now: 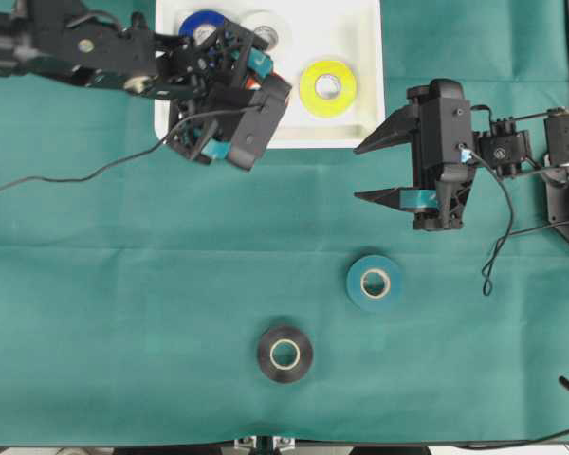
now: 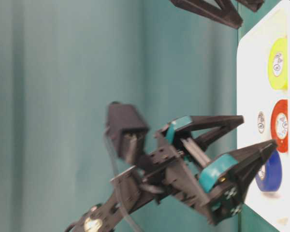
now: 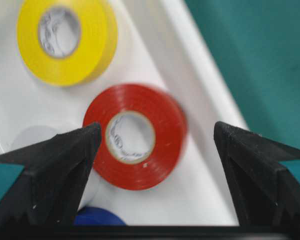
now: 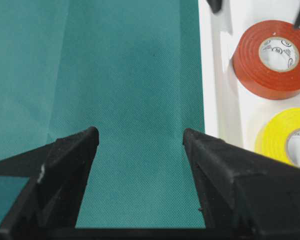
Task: Put the tape alternately from left to right into the white case.
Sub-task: 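Release the red roll in the tray and retract the left gripper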
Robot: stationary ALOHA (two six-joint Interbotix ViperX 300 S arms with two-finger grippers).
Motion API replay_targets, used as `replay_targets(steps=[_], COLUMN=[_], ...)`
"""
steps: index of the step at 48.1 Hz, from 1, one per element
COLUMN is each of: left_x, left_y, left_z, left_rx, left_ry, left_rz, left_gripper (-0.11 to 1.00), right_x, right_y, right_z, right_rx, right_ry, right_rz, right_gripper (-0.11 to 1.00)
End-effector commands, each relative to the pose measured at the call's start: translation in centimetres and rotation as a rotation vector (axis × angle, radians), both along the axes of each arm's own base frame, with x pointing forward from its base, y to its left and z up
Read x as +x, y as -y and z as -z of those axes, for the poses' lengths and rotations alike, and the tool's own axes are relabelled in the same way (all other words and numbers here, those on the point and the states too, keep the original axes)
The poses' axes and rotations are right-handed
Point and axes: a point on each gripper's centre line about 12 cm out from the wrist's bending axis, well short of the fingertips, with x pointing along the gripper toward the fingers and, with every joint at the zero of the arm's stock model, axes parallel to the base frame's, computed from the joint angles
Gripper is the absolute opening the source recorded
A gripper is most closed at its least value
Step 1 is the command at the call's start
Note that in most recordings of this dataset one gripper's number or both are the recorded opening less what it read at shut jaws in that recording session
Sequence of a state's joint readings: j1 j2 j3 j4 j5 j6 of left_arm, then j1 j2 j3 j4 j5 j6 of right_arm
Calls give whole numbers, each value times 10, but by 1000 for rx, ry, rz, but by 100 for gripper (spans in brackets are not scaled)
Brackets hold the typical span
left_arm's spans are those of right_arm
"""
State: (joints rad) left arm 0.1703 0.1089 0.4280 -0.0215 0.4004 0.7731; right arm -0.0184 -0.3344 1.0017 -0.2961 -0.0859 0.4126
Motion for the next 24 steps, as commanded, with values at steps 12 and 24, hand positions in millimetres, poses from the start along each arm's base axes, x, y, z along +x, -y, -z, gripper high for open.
replay_targets(steps=[12, 24], left_x=[-21, -38], left_y=[38, 56], left_z=[-26, -26], left_rx=[-79, -155], left_ry=[63, 61], left_rz=[-23, -75], left_gripper=[75, 75], right_x=[2, 3], right_y=[0, 0], right_z=[-6, -6], right_rx=[-3, -3], right_ry=[23, 26], right_rz=[-3, -3], right_gripper=[75, 75])
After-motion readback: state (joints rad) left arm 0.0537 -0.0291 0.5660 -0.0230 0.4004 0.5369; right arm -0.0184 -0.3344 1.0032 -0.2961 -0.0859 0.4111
